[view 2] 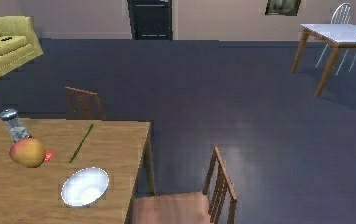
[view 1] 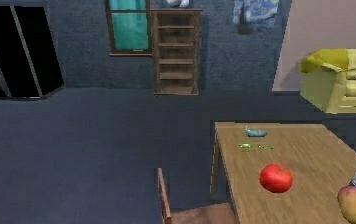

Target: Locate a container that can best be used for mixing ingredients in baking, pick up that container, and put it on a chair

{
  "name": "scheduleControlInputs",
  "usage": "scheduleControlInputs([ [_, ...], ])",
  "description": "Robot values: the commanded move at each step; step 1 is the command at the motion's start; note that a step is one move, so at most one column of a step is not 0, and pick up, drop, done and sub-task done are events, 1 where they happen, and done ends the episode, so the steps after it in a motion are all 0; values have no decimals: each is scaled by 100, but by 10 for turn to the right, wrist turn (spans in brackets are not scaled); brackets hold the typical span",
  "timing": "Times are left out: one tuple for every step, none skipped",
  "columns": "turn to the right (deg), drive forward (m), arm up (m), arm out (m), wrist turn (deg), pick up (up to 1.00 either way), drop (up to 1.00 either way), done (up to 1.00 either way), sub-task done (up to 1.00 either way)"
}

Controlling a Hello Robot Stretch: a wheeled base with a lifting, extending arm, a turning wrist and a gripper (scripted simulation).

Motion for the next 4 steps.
scheduleControlInputs([
  [-150, 0, 0, 0, 0, 0, 0, 0, 0],
  [0, 10, 0, 0, 0, 0, 0, 0, 0],
  [0, 0, 50, 0, 0, 0, 0, 0, 0],
  [0, 0, 38, 0, 0, 0, 0, 0, 0],
])
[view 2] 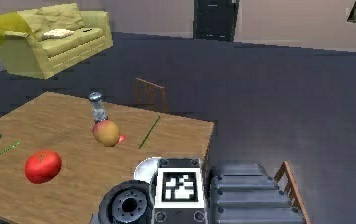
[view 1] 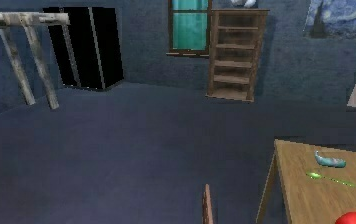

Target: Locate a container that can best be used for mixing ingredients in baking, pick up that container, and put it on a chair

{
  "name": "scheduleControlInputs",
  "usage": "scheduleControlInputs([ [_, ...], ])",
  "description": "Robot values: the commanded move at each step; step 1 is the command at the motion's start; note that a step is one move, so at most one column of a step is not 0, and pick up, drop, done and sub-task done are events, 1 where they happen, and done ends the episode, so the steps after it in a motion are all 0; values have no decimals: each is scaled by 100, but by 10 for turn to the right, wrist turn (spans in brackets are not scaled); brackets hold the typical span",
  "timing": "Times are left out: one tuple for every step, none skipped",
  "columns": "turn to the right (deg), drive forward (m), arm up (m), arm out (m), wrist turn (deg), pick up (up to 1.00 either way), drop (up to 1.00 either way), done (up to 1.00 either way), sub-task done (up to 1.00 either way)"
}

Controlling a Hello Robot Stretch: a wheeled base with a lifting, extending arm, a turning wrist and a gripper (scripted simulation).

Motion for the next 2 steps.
scheduleControlInputs([
  [0, 0, 0, 14, 0, 0, 0, 0, 0],
  [0, 0, 0, 0, 450, 0, 0, 0, 0],
])
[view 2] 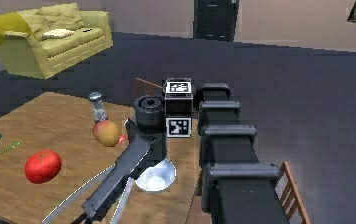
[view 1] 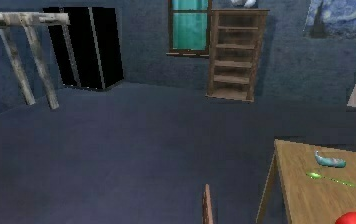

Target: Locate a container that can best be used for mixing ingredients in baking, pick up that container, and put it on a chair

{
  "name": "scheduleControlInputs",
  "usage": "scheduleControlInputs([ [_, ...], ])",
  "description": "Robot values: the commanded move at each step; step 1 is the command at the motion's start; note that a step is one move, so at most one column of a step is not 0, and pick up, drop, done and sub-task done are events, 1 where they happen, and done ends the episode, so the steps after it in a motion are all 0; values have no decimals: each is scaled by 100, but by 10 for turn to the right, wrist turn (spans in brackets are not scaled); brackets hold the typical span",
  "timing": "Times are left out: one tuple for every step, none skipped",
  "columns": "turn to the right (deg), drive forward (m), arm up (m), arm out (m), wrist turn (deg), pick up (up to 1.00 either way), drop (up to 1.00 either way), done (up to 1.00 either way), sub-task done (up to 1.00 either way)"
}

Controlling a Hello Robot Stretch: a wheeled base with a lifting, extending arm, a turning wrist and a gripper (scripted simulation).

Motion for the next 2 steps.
scheduleControlInputs([
  [0, 0, 0, 0, 450, 0, 0, 0, 0],
  [0, 0, 0, 0, 450, 0, 0, 0, 0],
])
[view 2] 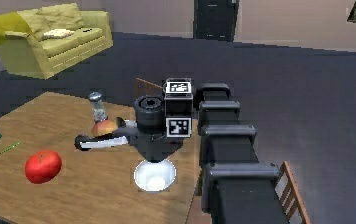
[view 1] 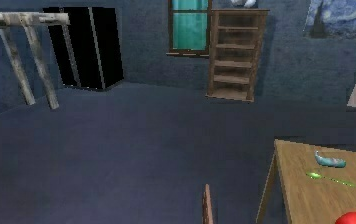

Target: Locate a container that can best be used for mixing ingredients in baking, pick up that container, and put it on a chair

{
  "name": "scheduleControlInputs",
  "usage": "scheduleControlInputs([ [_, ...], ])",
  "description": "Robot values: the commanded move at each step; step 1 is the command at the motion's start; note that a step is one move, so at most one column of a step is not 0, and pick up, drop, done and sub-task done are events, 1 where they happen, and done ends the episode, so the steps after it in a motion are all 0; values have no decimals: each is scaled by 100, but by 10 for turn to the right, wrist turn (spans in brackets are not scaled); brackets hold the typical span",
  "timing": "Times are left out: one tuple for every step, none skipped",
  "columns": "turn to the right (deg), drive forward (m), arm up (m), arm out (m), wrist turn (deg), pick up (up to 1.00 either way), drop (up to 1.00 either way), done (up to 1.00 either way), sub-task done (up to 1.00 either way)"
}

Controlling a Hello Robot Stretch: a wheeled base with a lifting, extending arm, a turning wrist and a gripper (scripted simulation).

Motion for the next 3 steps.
scheduleControlInputs([
  [0, 0, 0, 0, 330, 0, 0, 0, 0],
  [0, 0, -28, 0, 0, 0, 0, 0, 0],
  [0, 0, 0, 0, 0, 100, 0, 0, 0],
])
